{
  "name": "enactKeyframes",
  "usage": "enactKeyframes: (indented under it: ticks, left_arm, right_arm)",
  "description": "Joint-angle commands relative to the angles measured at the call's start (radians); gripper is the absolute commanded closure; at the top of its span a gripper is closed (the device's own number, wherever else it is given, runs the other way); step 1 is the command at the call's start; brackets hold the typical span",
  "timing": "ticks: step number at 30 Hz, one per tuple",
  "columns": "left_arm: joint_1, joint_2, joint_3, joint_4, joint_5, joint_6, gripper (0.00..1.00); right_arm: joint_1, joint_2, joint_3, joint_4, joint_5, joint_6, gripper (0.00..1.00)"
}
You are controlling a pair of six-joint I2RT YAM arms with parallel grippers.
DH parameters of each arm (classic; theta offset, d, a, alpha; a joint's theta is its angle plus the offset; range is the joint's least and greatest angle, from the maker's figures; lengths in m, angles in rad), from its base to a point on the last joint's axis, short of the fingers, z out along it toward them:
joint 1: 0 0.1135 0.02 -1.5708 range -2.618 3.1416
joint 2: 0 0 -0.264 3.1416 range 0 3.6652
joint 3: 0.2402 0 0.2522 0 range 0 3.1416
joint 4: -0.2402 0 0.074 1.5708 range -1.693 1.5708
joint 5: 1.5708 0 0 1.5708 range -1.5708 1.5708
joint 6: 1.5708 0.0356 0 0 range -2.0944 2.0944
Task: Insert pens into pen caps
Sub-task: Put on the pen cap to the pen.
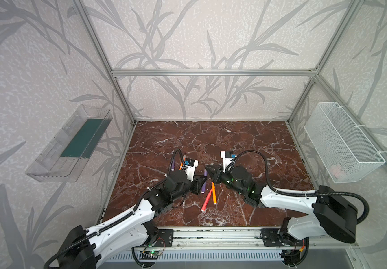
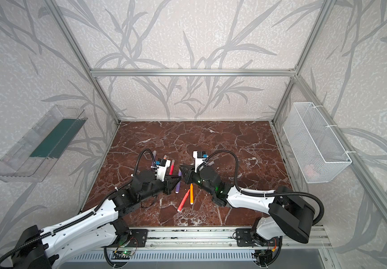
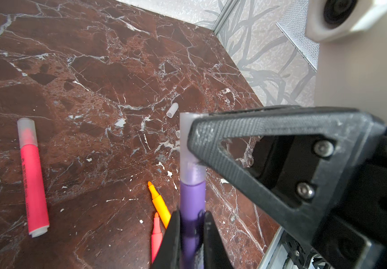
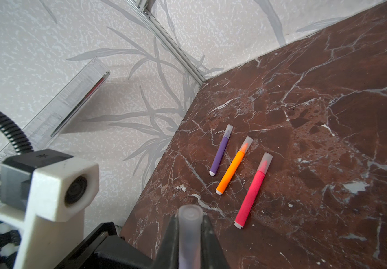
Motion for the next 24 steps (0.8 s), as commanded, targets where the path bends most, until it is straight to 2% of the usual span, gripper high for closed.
enactKeyframes:
  ticks: [1,9,12,19,24]
  left_arm:
    - [0.043,-0.031,0.062,0.043,-0.117,0.017,1.00]
    - [0.043,-0.019,0.079,0.055,-0.157,0.047,1.00]
    - [0.044,-0.003,0.084,0.071,-0.176,0.052,1.00]
    - [0.045,0.046,0.112,0.071,-0.238,0.066,1.00]
    - [0.045,0.047,0.127,0.056,-0.264,0.076,1.00]
  right_arm:
    - [0.012,0.021,-0.064,-0.061,-0.044,0.013,1.00]
    - [0.044,0.041,-0.044,-0.091,-0.014,0.004,1.00]
    - [0.092,0.057,-0.034,-0.093,0.000,0.005,1.00]
    - [0.152,0.015,-0.008,-0.221,0.145,0.001,1.00]
    - [0.191,0.004,-0.015,-0.202,0.209,-0.059,1.00]
